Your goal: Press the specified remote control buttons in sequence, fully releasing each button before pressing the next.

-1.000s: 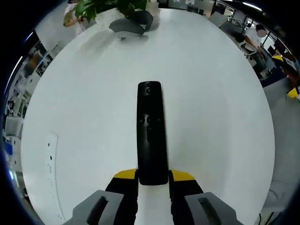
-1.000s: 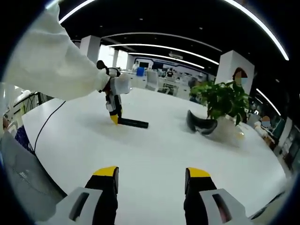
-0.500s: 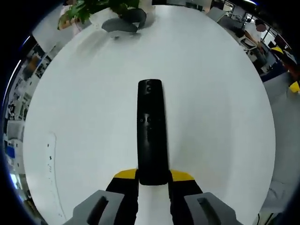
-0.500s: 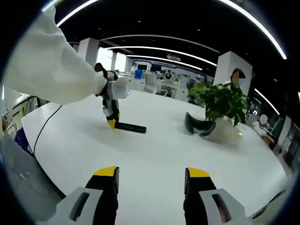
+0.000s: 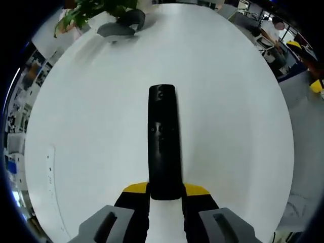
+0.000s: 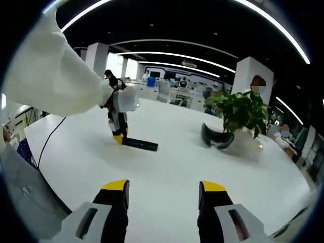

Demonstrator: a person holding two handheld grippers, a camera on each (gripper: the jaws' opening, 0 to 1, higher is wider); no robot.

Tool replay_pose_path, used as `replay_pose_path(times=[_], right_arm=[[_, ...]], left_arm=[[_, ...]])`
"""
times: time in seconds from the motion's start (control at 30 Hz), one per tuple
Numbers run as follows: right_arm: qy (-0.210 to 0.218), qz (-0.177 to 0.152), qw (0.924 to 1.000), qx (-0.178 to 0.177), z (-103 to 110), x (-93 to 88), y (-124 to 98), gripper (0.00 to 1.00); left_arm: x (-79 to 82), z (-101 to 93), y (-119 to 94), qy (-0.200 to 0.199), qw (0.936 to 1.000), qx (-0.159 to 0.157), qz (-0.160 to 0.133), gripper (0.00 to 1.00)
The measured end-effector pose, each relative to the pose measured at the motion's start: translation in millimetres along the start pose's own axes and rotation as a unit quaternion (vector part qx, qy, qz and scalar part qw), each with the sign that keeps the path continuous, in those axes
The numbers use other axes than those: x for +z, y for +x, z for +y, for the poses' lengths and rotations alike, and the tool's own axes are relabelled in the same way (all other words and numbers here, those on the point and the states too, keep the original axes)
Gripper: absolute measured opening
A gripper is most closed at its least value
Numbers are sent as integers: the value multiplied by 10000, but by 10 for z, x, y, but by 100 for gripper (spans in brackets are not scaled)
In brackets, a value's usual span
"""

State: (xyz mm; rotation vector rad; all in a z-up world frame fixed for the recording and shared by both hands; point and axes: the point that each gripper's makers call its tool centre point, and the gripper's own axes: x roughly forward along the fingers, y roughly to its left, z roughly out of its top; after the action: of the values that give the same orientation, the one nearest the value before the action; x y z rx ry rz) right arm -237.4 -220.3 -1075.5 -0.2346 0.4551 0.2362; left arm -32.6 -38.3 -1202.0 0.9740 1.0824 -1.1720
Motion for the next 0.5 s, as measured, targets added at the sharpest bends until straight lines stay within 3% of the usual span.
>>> replay_pose_path(times=[0.5], right_arm=[[-28,-24,10000,50,18,0,1,50]], left_arm=[[-19,-272,-13,85,9998,0,157,23]])
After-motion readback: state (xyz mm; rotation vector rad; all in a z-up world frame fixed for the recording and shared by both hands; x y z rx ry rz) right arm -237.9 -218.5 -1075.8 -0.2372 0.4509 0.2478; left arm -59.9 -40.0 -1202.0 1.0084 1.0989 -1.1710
